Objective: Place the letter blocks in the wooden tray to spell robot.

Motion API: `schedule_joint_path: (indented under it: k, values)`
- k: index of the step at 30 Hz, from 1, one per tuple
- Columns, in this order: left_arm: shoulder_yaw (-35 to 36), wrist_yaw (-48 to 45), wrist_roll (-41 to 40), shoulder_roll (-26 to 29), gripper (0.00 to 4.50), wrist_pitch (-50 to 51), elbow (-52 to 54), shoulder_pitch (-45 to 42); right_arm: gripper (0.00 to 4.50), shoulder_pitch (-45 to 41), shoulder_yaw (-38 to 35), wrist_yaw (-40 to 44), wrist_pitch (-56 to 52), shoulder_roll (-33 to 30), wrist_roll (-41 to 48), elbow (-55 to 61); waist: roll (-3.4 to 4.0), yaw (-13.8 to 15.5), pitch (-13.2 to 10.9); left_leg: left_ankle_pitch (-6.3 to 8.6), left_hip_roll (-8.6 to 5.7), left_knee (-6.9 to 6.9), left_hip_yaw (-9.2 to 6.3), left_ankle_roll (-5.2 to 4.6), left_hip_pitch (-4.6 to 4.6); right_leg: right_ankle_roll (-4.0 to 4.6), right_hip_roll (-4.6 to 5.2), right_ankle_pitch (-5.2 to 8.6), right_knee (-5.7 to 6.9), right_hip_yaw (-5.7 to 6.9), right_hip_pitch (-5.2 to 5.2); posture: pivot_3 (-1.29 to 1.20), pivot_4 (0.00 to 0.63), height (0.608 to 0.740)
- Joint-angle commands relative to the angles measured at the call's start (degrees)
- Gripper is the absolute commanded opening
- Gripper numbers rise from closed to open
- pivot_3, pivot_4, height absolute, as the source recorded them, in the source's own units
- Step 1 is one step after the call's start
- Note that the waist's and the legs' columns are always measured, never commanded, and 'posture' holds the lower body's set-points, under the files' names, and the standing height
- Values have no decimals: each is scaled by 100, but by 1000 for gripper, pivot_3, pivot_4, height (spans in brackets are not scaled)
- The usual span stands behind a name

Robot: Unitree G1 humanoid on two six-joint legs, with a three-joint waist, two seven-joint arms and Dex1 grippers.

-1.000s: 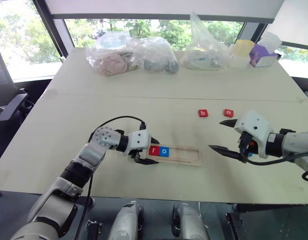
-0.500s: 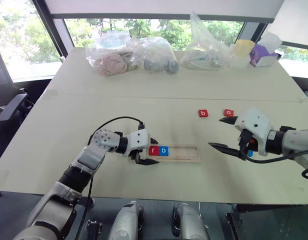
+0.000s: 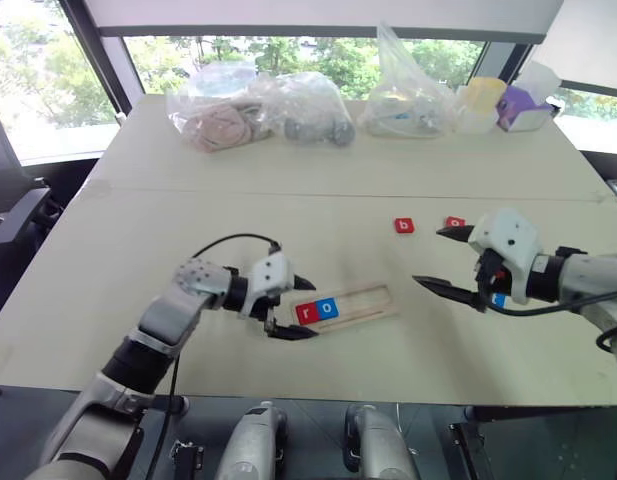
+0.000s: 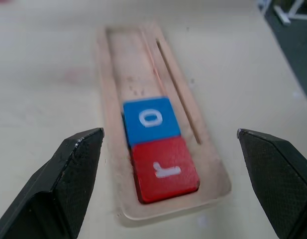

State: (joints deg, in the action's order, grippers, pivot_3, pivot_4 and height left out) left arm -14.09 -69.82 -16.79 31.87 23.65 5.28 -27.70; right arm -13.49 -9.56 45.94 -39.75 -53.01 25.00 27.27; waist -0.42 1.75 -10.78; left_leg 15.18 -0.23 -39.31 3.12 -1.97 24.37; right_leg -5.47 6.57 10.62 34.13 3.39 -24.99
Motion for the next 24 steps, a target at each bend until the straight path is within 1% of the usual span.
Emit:
schedule_joint_path:
  k: [1,4,7,10,12,16,17,20,24]
  values:
    - [551,1,-508,339,4473,469,605,4,4500,-293,178,-345,-83,283,-85,-167,4,-2,1,0,0,1,-1,0,0,0,-1,0,0,0,-1,0,150,740]
    - [789,-47,-641,809,4473,634,962,163,4500,-611,371,-657,-108,661,-198,-465,4,-29,-2,0,-1,6,1,0,2,-1,-4,1,1,-1,-5,0,150,740]
    - [1039,-21,-830,1136,4473,799,1223,282,4500,-1009,530,-1228,-331,1094,-465,-975,2,-80,-2,0,-1,6,4,0,3,0,-4,0,0,-1,-5,0,150,740]
    - [1470,70,-1171,1419,4473,1104,1418,339,4500,-1391,728,-1994,-665,1655,-844,-1616,-3,-104,-3,-1,-3,4,2,1,3,0,-2,0,1,-1,-3,0,150,740]
    - [1624,122,-1360,1498,4473,1274,1489,358,4500,-1517,729,-2256,-811,1878,-945,-1789,-3,-113,-3,-1,-3,4,3,1,3,0,-2,0,3,-1,-6,0,150,740]
    - [2147,467,-2056,1423,4473,1891,1527,168,4500,-1817,669,-2919,-1129,2626,-1039,-2194,-1,-125,-4,-3,-1,11,3,3,5,-5,-8,-2,9,-1,-10,0,150,740]
    - [2234,570,-2220,1396,4473,2031,1547,98,4500,-1885,621,-3083,-1170,2791,-1071,-2314,-1,-130,-4,-3,-1,10,3,4,5,-17,-8,-9,11,-1,-11,0,150,740]
    - [2332,759,-2495,1408,4473,2254,1643,5,4500,-2063,504,-3420,-1182,3157,-1139,-2671,0,-133,-4,-5,-1,10,2,6,4,-19,-11,-10,13,-1,-9,0,150,740]
    - [2261,849,-2548,1489,4473,2271,1829,100,4500,-2261,374,-3975,-1090,3431,-1402,-3250,0,-148,-4,-5,-3,10,2,6,3,-20,-12,-10,12,-3,-8,0,150,740]
